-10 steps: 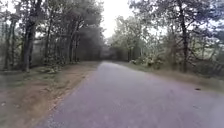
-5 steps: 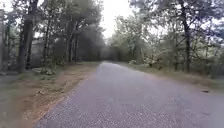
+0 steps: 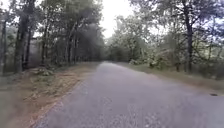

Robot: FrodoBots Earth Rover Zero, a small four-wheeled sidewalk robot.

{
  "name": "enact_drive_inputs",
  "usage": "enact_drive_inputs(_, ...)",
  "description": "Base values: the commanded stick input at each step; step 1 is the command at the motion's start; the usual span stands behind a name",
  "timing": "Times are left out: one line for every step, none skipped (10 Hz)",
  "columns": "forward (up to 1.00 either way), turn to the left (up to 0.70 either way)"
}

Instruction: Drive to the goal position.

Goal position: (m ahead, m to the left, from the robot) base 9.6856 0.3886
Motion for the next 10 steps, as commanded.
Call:
enact_drive_inputs(0.45, 0.0)
enact_drive_inputs(0.45, 0.0)
enact_drive_inputs(0.45, 0.0)
enact_drive_inputs(0.45, 0.0)
enact_drive_inputs(0.45, 0.0)
enact_drive_inputs(0.45, 0.0)
enact_drive_inputs(0.45, 0.0)
enact_drive_inputs(0.45, 0.0)
enact_drive_inputs(0.45, 0.0)
enact_drive_inputs(0.45, 0.0)
